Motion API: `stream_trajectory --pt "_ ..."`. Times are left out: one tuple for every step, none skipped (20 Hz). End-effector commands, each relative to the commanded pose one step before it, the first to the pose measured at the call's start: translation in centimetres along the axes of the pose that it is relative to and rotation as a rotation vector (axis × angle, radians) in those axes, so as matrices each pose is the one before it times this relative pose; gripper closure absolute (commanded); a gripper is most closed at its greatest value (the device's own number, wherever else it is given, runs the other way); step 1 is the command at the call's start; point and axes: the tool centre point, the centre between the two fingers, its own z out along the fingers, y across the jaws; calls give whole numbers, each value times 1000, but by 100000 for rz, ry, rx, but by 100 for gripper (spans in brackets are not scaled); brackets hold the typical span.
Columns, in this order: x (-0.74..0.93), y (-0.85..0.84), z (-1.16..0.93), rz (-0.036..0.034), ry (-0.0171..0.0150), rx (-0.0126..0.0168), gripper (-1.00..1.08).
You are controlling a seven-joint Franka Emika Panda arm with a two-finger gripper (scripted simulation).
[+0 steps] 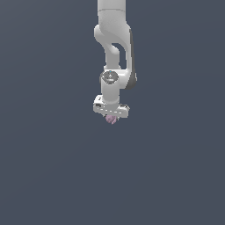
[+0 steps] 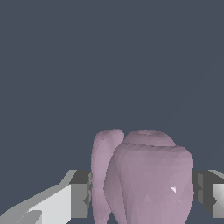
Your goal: Pick up the object and move it to a goal position.
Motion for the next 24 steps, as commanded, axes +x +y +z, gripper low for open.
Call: stream_trajectory --pt "433 838 -860 101 99 7 108" --pt "212 428 -444 0 0 0 108" --pt "235 472 -491 0 0 0 108" --pt "258 516 -538 0 0 0 108" --pt "285 575 -571 29 -28 27 108" --pt "302 599 -627 0 0 0 108" --pt "324 640 -670 0 0 0 108" --pt "346 680 -713 0 0 0 108" --pt "372 737 -739 31 -33 52 108" --pt "383 745 -784 0 0 0 108" --pt "396 765 -806 0 0 0 108" --pt "407 780 -823 0 0 0 108" --pt "416 792 -835 0 0 0 108" --pt "424 800 -844 0 0 0 108" --pt "431 807 -851 0 0 0 108" --pt "438 812 -856 0 0 0 108" --pt "445 815 -858 0 0 0 108" --pt "443 802 -843 0 0 0 108" --pt "428 764 -802 0 0 0 108" --pt "415 739 -726 45 -48 -22 108" --pt "385 671 -704 0 0 0 108" --pt "364 626 -655 0 0 0 108" --pt "343 580 -606 0 0 0 108" --pt "326 527 -551 11 -17 -66 108"
